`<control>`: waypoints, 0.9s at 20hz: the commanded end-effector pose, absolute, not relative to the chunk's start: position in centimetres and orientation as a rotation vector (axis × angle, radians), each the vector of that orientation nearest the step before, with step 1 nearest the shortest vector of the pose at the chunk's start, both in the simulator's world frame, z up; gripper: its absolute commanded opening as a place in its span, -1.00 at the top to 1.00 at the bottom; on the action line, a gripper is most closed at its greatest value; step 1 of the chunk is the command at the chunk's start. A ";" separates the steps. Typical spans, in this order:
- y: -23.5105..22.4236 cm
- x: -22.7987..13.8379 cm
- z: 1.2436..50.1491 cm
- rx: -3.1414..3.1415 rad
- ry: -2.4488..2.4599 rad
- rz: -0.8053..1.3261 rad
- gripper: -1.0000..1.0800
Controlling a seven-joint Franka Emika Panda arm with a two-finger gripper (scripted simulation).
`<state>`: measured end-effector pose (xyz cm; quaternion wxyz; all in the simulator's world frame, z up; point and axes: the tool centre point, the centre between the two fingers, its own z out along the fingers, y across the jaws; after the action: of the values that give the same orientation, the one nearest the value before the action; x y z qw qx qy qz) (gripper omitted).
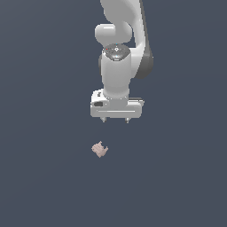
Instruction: Pick up the object and move it to a goal position.
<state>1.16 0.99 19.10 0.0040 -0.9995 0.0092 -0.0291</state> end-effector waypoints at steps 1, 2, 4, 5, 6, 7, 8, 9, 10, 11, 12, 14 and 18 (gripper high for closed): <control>1.0 1.2 19.1 -3.132 0.029 -0.091 -0.92; 1.0 1.2 19.1 -3.132 0.027 -0.091 -0.92; 1.3 1.2 19.2 -3.134 0.007 -0.095 -0.92; 1.6 1.2 19.3 -3.135 -0.010 -0.097 -0.92; 1.9 1.2 19.5 -3.137 -0.031 -0.101 -0.92; 2.3 1.2 19.6 -3.139 -0.055 -0.105 -0.92; 2.7 1.2 19.7 -3.140 -0.075 -0.108 -0.92; 2.9 1.2 19.8 -3.141 -0.090 -0.110 -0.92; 3.1 1.2 19.9 -3.141 -0.100 -0.112 -0.92; 3.1 1.2 19.9 -3.141 -0.105 -0.113 -0.92; 3.2 1.2 19.9 -3.141 -0.105 -0.113 -0.92; 3.0 1.2 19.9 -3.141 -0.099 -0.112 -0.92; 2.9 1.4 19.8 -3.141 -0.118 -0.110 -0.92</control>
<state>1.33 2.99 19.84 -0.0018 -0.9988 -0.0351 -0.0354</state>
